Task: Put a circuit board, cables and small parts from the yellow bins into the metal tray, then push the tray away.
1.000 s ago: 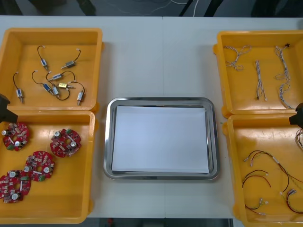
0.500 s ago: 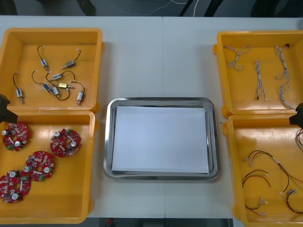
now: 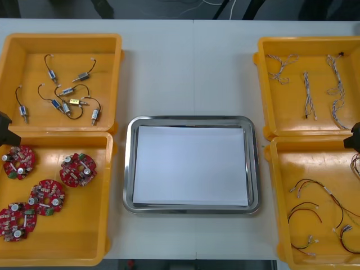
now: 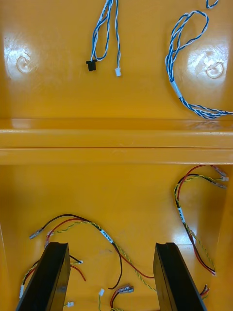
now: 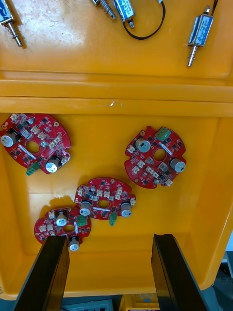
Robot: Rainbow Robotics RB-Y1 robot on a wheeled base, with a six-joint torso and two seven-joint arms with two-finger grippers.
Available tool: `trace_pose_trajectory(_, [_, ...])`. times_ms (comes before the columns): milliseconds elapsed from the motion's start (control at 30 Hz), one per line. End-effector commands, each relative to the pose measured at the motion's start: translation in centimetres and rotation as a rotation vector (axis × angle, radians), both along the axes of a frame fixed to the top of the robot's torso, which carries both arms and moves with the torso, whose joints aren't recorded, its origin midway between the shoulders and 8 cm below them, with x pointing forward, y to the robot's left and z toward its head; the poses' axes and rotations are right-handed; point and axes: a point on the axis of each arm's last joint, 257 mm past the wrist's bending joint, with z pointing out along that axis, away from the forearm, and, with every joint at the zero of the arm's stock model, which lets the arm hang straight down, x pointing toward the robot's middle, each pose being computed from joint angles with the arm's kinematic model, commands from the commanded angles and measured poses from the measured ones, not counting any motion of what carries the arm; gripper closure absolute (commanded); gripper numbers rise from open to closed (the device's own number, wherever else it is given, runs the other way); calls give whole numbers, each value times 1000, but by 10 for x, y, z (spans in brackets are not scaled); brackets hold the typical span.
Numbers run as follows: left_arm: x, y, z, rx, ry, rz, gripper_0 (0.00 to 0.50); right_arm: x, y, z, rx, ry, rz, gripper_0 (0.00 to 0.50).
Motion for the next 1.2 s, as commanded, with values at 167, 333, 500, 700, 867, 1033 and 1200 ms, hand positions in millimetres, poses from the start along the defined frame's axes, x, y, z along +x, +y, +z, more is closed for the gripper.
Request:
trace_pose_trajectory(167, [-4,14,14,40,-21,25,0,-5,-16,8,-32,-5,-22,0])
trace_pose_trajectory(333, [-4,14,14,40,-21,25,0,-5,-16,8,-32,-5,-22,0])
trace_pose_trajectory(500, [-4,14,14,40,-21,25,0,-5,-16,8,-32,-5,-22,0])
trace_pose_trajectory(700, [-4,14,14,40,-21,25,0,-5,-16,8,-32,-5,-22,0])
trace_pose_trajectory(867, [-4,14,14,40,-21,25,0,-5,-16,8,-32,-5,-22,0])
trace_pose_trajectory(1033, [-4,14,14,40,-21,25,0,-5,-16,8,-32,-5,-22,0])
trace_pose_trajectory(1200, [-4,14,14,40,-21,25,0,-5,-16,8,-32,-5,-22,0])
